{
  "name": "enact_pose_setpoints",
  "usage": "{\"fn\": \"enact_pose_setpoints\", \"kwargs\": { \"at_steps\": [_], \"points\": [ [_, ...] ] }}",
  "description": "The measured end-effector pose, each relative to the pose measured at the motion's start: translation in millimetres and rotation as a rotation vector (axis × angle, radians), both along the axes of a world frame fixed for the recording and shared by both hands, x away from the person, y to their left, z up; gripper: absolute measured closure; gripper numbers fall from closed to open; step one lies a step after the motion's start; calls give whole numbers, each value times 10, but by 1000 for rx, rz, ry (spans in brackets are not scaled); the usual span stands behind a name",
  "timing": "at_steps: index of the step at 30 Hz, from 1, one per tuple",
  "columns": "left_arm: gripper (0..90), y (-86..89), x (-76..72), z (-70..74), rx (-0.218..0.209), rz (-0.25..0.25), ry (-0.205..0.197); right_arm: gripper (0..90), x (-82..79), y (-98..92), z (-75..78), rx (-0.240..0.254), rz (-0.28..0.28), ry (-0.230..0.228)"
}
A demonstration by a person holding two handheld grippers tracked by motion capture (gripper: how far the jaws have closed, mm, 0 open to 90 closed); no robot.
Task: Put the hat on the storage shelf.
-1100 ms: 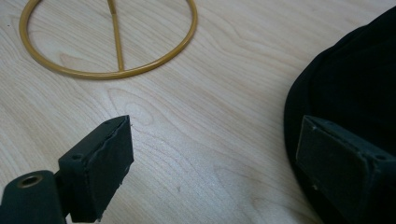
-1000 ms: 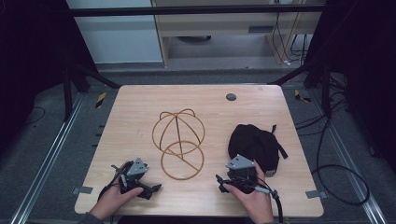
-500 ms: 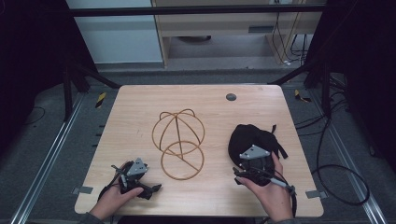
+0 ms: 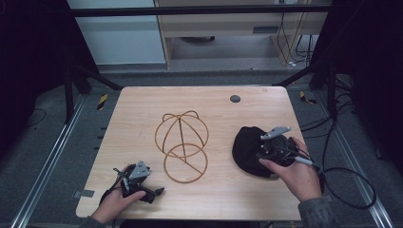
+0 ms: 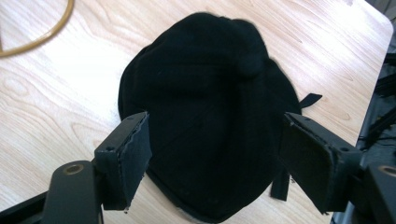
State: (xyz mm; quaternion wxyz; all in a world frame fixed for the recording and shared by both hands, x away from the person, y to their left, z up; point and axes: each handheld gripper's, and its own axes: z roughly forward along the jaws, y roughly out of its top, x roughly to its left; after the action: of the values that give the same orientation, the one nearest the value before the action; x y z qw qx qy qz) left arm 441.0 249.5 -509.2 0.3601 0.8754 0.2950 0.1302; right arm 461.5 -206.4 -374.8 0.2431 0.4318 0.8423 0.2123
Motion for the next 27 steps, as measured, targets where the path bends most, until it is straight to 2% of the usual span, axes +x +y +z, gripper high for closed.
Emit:
{"fn": "enact_pose_setpoints", "kwargs": {
  "at_steps": [1,2,5,6,8,12,14,17,18,21,27],
  "points": [
    [0,0,0,0,0,0,0,256,0,0,0,0,0,0],
    [0,0,0,0,0,0,0,252,69,-40,51,17,-1,19],
    [0,0,0,0,0,0,0,217,165,-61,116,0,5,41],
    [0,0,0,0,-1,0,0,217,165,-61,116,0,5,41],
    [0,0,0,0,0,0,0,187,258,-62,162,17,16,71],
    [0,0,0,0,-1,0,0,165,370,-58,201,16,24,88],
    [0,0,0,0,-1,0,0,166,422,-62,215,2,22,94],
    [0,-1,-1,-1,-2,0,0,172,463,-70,230,10,29,94],
    [0,-2,-2,-2,-4,2,0,177,506,-82,235,41,30,108],
    [0,-2,-2,-2,-4,2,-1,196,561,-91,219,26,30,125],
    [0,-1,0,-2,-3,1,-2,212,633,-95,202,27,29,149]
  ]
}}
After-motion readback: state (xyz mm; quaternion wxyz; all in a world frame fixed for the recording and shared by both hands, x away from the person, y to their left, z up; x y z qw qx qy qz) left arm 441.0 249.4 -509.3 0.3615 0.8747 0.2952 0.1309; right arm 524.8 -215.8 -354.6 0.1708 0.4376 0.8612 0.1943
